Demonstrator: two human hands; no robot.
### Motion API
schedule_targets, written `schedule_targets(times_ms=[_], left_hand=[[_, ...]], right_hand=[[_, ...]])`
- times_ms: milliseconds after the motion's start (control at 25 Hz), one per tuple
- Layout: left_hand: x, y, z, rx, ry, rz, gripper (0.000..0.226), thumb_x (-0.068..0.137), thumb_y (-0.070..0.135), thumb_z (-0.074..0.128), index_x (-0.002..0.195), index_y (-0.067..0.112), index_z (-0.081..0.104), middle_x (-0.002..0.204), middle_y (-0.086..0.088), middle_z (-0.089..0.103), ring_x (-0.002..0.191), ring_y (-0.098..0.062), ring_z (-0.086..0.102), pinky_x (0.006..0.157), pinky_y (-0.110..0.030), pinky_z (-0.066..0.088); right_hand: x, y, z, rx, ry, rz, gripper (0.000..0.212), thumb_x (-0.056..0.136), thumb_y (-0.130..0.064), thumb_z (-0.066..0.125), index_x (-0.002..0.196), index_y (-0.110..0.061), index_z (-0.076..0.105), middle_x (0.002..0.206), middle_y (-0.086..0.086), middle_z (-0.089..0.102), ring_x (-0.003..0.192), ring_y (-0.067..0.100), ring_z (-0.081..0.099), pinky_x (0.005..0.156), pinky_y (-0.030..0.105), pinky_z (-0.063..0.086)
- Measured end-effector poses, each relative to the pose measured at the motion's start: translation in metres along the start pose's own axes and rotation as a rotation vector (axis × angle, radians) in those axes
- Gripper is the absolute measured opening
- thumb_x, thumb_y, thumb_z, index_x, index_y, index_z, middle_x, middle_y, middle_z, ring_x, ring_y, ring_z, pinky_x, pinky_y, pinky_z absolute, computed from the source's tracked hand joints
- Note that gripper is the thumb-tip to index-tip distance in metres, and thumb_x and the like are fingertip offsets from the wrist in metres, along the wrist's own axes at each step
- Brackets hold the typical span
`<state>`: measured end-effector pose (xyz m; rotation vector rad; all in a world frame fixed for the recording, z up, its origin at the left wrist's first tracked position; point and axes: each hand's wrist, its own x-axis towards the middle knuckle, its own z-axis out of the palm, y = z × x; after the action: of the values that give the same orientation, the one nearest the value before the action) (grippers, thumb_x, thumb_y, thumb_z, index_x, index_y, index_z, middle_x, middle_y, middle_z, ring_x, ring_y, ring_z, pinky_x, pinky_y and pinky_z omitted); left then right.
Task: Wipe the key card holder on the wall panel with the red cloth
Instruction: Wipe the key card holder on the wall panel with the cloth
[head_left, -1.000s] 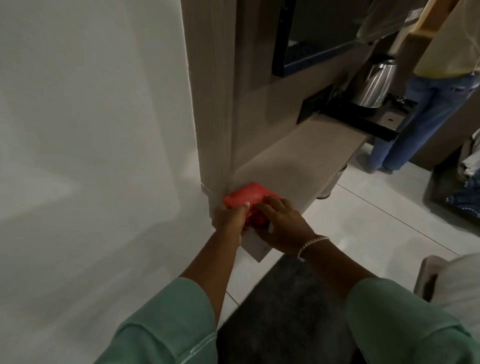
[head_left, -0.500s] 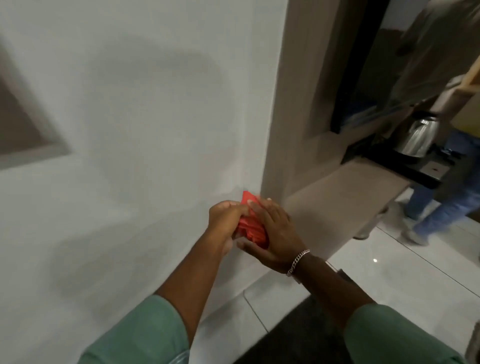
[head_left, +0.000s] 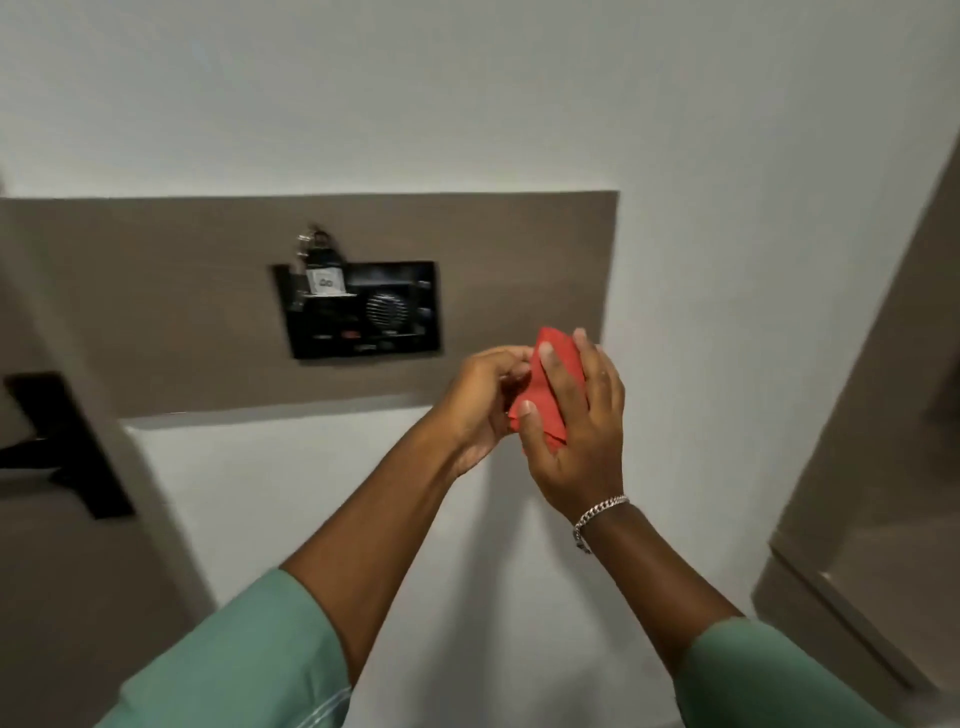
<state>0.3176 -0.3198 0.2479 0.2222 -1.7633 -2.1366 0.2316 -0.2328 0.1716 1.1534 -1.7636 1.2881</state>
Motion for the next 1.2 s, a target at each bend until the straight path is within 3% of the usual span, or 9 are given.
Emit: schedule_targets(times_ms=[120,320,440,560,680,760,960,1120,1200], left_hand=[[-0.041,0.048,-0.042,0.128,0.017,0.205,0.032,0.092,0.001,0.046,0.115,0.012,0.065,0.071,0.011,0.070,0.060,-0.003,0.060,0.060,-0.020,0.049],[-0.083,0.094,-0.106,0.455,0.368,0.712,0.044,0.084,-0.005,0.052,0.126,0.005,0.061,0.118,-0.002,0.069,0.113,-0.012,0.064,0.092,-0.023,0.053],[-0.077,0.102,-0.157,1.052,0.589,1.014,0.052,0.085,0.003,0.047,0.136,0.002,0.054,0.146,-0.009,0.052,0.144,-0.019,0.038,0.121,-0.035,0.029],[-0.052,0.099,-0.207,1.554,0.614,0.952,0.065,0.088,0.011,0.047,0.151,0.001,0.032,0.162,-0.017,0.026,0.153,-0.029,0.013,0.124,-0.052,0.012],[-0.027,0.088,-0.237,1.963,0.727,0.931,0.071,0.093,0.029,0.040,0.156,0.005,0.018,0.164,-0.015,0.015,0.153,-0.029,0.009,0.123,-0.053,0.007],[-0.019,0.082,-0.247,2.031,0.820,0.969,0.071,0.095,0.037,0.033,0.157,0.008,0.014,0.165,-0.012,0.011,0.154,-0.028,0.007,0.123,-0.053,0.004],[-0.011,0.079,-0.253,2.040,0.889,1.056,0.072,0.095,0.042,0.029,0.157,0.008,0.013,0.166,-0.010,0.006,0.155,-0.026,0.003,0.123,-0.053,0.004],[-0.009,0.078,-0.251,2.040,0.919,1.085,0.072,0.095,0.041,0.030,0.157,0.007,0.014,0.165,-0.012,0.010,0.154,-0.025,0.002,0.122,-0.055,0.008],[-0.007,0.078,-0.252,2.043,0.923,1.095,0.073,0.095,0.041,0.031,0.157,0.008,0.013,0.165,-0.011,0.007,0.155,-0.026,0.001,0.123,-0.054,0.006]], right_hand=[[0.031,-0.057,0.041,0.028,0.093,-0.103,0.050,0.094,-0.029,0.052,0.143,-0.025,0.041,0.155,0.024,0.038,0.145,0.045,0.032,0.121,0.054,0.029],[0.067,-0.100,0.096,-0.076,0.101,-0.154,0.052,0.095,-0.035,0.055,0.144,-0.021,0.048,0.157,0.020,0.038,0.147,0.043,0.032,0.117,0.058,0.033],[0.061,-0.100,0.121,-0.240,0.010,-0.150,0.070,0.090,-0.058,0.048,0.150,-0.024,0.036,0.162,0.014,0.032,0.152,0.037,0.023,0.118,0.062,0.026],[0.055,-0.080,0.127,-0.292,0.043,-0.180,0.073,0.090,-0.062,0.045,0.151,-0.024,0.029,0.162,0.014,0.028,0.152,0.036,0.021,0.120,0.065,0.021],[0.062,-0.071,0.130,-0.239,0.147,-0.116,0.067,0.096,-0.062,0.034,0.152,-0.026,0.028,0.164,0.010,0.024,0.154,0.033,0.017,0.121,0.065,0.020],[0.074,-0.076,0.137,-0.212,0.214,-0.104,0.065,0.097,-0.064,0.029,0.153,-0.032,0.028,0.165,0.009,0.025,0.155,0.030,0.016,0.123,0.062,0.016],[0.071,-0.049,0.130,-0.320,0.178,-0.418,0.057,0.097,-0.061,0.038,0.146,-0.033,0.042,0.158,0.010,0.036,0.149,0.037,0.030,0.119,0.066,0.021],[0.084,-0.058,0.135,-0.226,0.281,-0.161,0.052,0.100,-0.057,0.033,0.148,-0.039,0.036,0.161,0.009,0.034,0.153,0.031,0.024,0.123,0.060,0.017],[0.093,-0.070,0.141,-0.249,0.280,-0.220,0.052,0.099,-0.059,0.036,0.147,-0.041,0.039,0.161,0.005,0.035,0.153,0.029,0.023,0.124,0.059,0.014]])
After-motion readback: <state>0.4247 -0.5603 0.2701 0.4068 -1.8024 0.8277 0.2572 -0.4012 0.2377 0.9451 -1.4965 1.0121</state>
